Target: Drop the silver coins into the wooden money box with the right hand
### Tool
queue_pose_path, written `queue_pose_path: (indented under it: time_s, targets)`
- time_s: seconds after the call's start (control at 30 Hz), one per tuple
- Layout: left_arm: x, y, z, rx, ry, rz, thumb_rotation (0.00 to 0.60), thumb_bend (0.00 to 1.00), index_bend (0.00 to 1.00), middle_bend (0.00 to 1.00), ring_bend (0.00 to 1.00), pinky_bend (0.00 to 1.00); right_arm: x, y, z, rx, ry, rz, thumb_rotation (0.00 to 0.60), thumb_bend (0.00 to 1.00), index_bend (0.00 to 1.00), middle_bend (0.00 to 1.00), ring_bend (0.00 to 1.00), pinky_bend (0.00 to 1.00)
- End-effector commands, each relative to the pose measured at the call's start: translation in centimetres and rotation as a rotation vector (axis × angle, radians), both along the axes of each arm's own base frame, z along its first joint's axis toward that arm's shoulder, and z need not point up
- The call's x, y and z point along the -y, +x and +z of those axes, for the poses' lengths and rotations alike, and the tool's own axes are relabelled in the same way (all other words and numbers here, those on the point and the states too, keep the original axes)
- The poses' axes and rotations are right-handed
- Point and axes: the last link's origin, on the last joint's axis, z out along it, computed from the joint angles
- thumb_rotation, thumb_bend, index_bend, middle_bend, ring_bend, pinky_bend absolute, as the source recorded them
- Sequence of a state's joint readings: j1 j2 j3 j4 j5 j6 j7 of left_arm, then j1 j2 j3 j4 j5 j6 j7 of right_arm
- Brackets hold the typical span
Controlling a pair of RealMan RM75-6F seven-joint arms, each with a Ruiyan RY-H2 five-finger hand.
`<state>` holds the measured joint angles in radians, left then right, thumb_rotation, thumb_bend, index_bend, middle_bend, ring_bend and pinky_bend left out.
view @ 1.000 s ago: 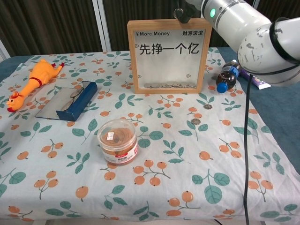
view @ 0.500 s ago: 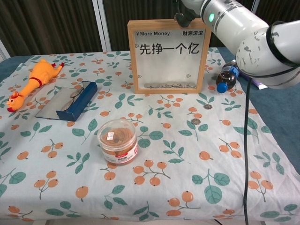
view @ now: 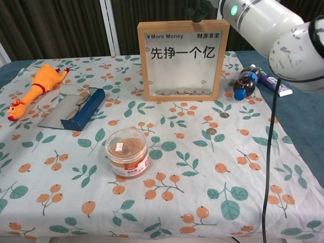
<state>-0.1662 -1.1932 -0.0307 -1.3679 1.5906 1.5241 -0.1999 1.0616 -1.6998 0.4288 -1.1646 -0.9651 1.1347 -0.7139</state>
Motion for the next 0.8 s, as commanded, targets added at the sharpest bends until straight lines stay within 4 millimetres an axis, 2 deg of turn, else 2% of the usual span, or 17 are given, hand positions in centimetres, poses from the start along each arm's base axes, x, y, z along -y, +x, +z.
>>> queue_pose_path:
  time_s: [0.03, 0.2, 0.37, 0.57, 0.8]
  targets:
    - [0.1, 0.0, 0.1, 0.003, 0.004, -0.002, 0.600, 0.46, 0.00, 0.00, 0.00, 0.00, -3.5, -0.6, 1.4, 0.060, 0.003, 0.147, 0.600, 0.65, 0.54, 0.22, 0.03, 0.12]
    - [0.2, 0.0, 0.2, 0.007, 0.008, -0.004, 0.600, 0.46, 0.00, 0.00, 0.00, 0.00, -10.2, -4.8, 1.9, 0.143, 0.071, 0.247, 0.600, 0.60, 0.54, 0.22, 0.02, 0.11]
    - [0.3, 0.2, 0.1, 0.003, 0.007, -0.012, 0.600, 0.46, 0.00, 0.00, 0.00, 0.00, -14.8, -9.9, 0.8, 0.177, 0.209, 0.216, 0.600, 0.59, 0.54, 0.22, 0.01, 0.11]
    - [0.3, 0.3, -0.1, -0.004, 0.002, -0.017, 0.600, 0.46, 0.00, 0.00, 0.00, 0.00, -17.1, -14.6, -2.6, 0.143, 0.304, 0.166, 0.600, 0.59, 0.57, 0.22, 0.01, 0.11]
    - [0.4, 0.3, -0.1, -0.002, 0.007, -0.023, 0.600, 0.46, 0.00, 0.00, 0.00, 0.00, -16.7, -18.1, -6.6, 0.075, 0.306, 0.114, 0.600, 0.59, 0.58, 0.22, 0.01, 0.11]
